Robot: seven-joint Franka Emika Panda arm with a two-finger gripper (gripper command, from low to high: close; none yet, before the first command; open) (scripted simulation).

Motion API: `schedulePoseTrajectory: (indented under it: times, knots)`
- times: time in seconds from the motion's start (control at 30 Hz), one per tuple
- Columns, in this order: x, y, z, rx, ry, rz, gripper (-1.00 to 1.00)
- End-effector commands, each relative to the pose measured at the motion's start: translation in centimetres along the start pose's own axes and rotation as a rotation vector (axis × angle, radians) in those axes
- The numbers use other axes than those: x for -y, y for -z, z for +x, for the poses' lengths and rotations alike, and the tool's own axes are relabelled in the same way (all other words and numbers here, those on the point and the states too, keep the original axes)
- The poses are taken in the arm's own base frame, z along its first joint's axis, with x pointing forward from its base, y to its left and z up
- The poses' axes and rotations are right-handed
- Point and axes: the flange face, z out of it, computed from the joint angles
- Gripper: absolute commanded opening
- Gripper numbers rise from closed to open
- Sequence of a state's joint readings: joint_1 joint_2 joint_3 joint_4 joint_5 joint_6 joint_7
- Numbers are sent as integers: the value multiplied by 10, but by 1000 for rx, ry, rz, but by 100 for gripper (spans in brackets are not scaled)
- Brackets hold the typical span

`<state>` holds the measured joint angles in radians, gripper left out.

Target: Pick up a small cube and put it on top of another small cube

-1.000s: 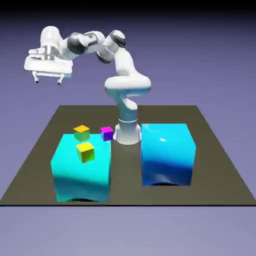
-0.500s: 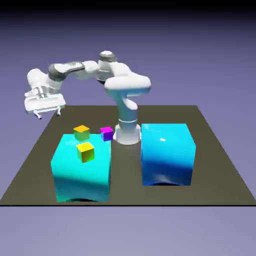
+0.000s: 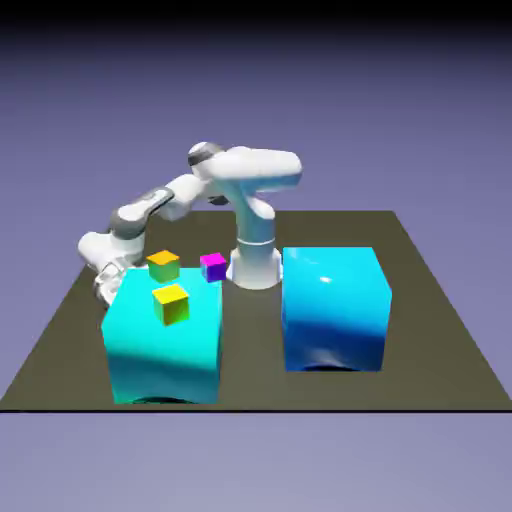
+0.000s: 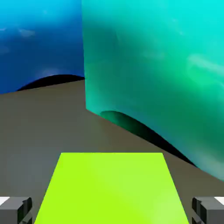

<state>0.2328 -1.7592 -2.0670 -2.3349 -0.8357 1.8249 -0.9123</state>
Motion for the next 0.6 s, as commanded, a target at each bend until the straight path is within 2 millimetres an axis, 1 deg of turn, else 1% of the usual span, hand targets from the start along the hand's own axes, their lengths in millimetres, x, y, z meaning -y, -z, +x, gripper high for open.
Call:
schedulePoseTrajectory:
  times: [0.0,0.07,0.13,0.23,0.3,0.4,0.5,0.57]
  knots:
    - [3,18,4,0,-1,-1,-100]
    - [12,54,12,0,0,-1,-100]
    - [32,70,48,-36,6,-43,-100]
    - [68,80,105,-89,9,-98,-100]
    - [93,80,139,-118,4,-124,-100]
    - [131,68,184,-154,-15,-151,-100]
    - [166,46,220,-177,-49,-170,-100]
    - [187,26,238,-186,-82,-181,-100]
